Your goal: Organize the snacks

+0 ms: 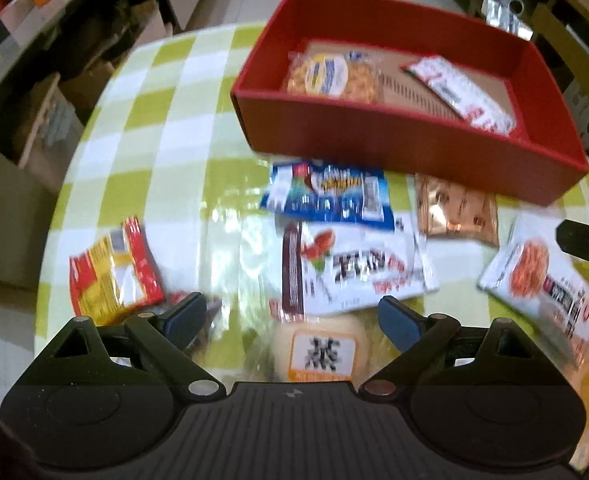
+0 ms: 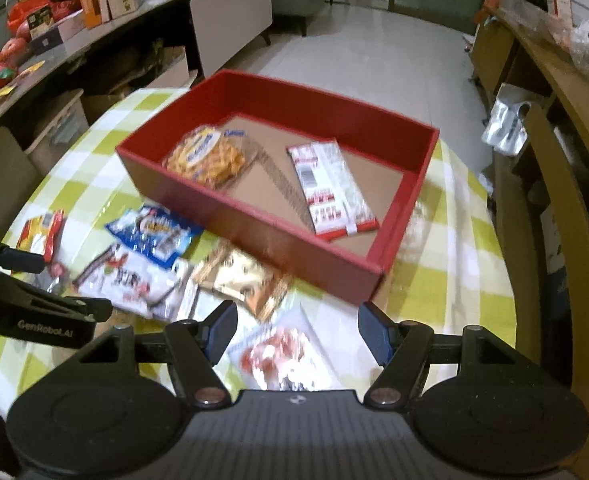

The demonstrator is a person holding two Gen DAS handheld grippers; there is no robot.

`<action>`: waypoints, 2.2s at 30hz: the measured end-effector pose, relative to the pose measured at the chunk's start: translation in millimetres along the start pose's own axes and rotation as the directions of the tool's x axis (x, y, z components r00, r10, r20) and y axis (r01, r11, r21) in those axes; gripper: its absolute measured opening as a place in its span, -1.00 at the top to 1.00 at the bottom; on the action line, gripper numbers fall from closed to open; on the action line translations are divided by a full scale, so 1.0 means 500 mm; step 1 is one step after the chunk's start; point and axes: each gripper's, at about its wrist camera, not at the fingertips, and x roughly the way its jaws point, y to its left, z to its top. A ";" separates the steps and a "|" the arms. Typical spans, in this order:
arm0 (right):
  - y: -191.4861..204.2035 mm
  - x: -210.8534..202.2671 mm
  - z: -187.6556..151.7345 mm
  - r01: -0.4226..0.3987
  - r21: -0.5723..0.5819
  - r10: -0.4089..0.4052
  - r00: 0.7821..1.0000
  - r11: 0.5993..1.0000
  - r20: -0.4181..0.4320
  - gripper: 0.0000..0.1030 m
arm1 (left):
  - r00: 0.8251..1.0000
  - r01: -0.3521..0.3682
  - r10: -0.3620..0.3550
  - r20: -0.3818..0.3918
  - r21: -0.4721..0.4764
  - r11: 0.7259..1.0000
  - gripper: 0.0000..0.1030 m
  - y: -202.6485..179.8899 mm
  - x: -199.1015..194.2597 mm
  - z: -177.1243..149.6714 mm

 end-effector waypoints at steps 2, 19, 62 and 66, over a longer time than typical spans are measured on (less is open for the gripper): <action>-0.002 -0.001 -0.012 -0.005 -0.006 0.004 1.000 1.000 -0.014 -0.47 | 1.000 -0.007 0.007 -0.007 0.008 1.000 -0.91 -0.006 0.007 -0.008; -0.037 0.082 -0.060 -0.102 -0.119 0.077 0.977 0.988 -0.197 -0.54 | 0.999 -0.015 0.016 -0.037 0.030 0.999 -0.98 -0.028 0.035 -0.024; 0.063 0.085 -0.080 -0.053 -0.133 0.023 0.977 0.990 -0.212 -0.21 | 0.989 0.101 -0.098 -0.113 0.021 0.995 -0.72 -0.034 0.086 -0.019; 0.064 0.084 -0.081 -0.051 -0.129 0.023 0.977 0.990 -0.213 -0.19 | 0.993 0.083 -0.077 -0.094 0.063 0.995 -0.45 -0.065 0.070 -0.023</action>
